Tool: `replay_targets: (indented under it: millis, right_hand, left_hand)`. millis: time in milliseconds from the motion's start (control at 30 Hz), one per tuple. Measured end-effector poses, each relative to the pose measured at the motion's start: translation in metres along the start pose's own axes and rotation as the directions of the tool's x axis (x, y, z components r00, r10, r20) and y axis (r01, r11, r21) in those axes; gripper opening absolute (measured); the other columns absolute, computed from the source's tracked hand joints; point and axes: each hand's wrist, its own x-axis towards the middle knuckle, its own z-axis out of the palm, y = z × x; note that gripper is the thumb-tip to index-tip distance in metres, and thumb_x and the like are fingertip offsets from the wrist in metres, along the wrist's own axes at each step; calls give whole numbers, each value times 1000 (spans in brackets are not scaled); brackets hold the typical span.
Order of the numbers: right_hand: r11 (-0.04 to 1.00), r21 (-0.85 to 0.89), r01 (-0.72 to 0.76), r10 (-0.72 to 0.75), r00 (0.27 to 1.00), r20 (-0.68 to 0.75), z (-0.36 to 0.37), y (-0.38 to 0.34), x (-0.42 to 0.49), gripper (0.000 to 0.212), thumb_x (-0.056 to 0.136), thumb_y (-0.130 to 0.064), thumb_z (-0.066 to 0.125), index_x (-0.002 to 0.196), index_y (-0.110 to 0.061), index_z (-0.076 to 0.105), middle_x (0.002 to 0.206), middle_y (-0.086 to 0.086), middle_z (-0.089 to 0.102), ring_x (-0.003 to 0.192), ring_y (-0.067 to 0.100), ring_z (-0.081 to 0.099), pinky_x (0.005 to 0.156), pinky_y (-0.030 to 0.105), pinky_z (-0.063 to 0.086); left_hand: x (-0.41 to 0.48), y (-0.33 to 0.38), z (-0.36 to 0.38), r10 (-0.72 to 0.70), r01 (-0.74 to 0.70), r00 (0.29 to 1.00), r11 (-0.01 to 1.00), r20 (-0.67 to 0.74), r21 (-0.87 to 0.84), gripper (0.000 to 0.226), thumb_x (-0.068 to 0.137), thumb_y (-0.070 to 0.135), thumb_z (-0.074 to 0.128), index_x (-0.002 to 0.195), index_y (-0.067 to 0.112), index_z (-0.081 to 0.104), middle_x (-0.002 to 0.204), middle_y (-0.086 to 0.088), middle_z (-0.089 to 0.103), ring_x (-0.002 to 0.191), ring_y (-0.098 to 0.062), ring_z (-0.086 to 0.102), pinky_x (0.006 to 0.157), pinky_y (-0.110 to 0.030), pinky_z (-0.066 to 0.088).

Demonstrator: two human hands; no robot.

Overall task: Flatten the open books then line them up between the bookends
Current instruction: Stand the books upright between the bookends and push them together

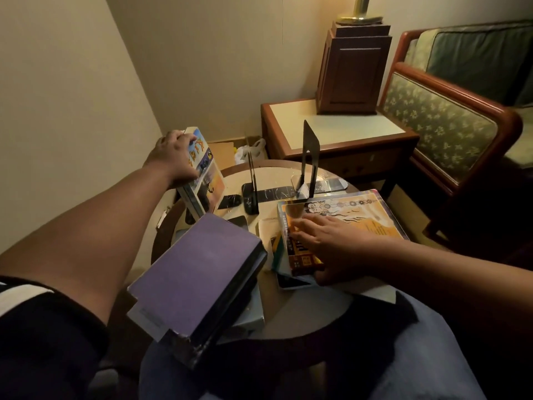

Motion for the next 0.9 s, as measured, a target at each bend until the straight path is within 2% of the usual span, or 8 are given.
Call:
replay_targets:
  millis: [167, 300, 467, 567, 667, 733, 833, 900]
  right_hand:
    - [998, 56, 21, -22, 1000, 13, 1, -11, 14, 97, 72, -73, 68, 148, -49, 12, 162, 8, 7, 146, 40, 9, 111, 63, 28]
    - [998, 59, 6, -7, 1000, 19, 0, -11, 17, 91, 69, -70, 73, 142, -51, 23, 161, 7, 9, 147, 40, 10, 109, 65, 30]
    - [999, 14, 39, -39, 999, -20, -2, -13, 18, 92, 72, -59, 78, 145, -41, 25, 159, 11, 19, 144, 38, 22, 105, 55, 43]
    - [996, 42, 82, -78, 994, -72, -5, -11, 15, 82, 81, -46, 74, 146, -30, 28, 156, 13, 24, 138, 32, 33, 100, 44, 49]
    - [988, 111, 107, -92, 987, -133, -17, -6, 9, 66, 87, -40, 69, 142, -28, 34, 152, 9, 31, 125, 25, 48, 90, 32, 54]
    - [969, 223, 110, -66, 978, -196, -32, 1, 5, 51, 90, -32, 66, 136, -26, 44, 142, 4, 45, 113, 18, 57, 82, 22, 53]
    - [935, 344, 88, 24, 951, -309, -51, 18, 2, 38, 92, -25, 65, 128, -25, 51, 116, -1, 62, 100, 14, 64, 80, 28, 58]
    - [928, 364, 80, 72, 920, -384, -57, 28, 1, 36, 93, -25, 64, 126, -25, 51, 111, -1, 64, 96, 14, 65, 77, 30, 59]
  left_hand:
    - [0, 2, 1, 10, -10, 1000, 1000, -14, -16, 83, 74, 25, 75, 146, 20, 34, 147, -15, 32, 129, -38, 39, 104, -49, 40]
    - [-1, -1, 1, 7, -7, 1000, 1000, -22, -12, 83, 75, 27, 75, 146, 20, 34, 148, -15, 32, 130, -38, 38, 105, -49, 39]
    - [0, 1, 2, 8, -8, 1000, 1000, -15, -2, 81, 77, 29, 74, 147, 21, 33, 148, -15, 32, 130, -38, 38, 103, -49, 41]
    - [1, 1, 1, 3, -3, 1000, 1000, -12, -8, 79, 79, 31, 72, 147, 20, 33, 148, -16, 32, 130, -38, 38, 103, -50, 40]
    - [1, 2, 1, 3, -3, 1000, 1000, -17, -9, 77, 80, 31, 71, 147, 20, 34, 147, -16, 33, 129, -38, 39, 102, -50, 42]
    - [0, 3, 1, -3, 3, 1000, 1000, -23, -12, 76, 80, 31, 70, 146, 20, 35, 147, -15, 33, 129, -38, 38, 102, -50, 42]
    - [-1, 5, 0, -10, 9, 1000, 1000, -27, -14, 75, 81, 30, 69, 146, 19, 35, 147, -14, 32, 129, -38, 38, 102, -49, 41]
    - [-1, 5, 1, -14, 14, 1000, 1000, -24, -16, 75, 81, 30, 69, 147, 20, 34, 148, -14, 32, 129, -37, 38, 102, -49, 42]
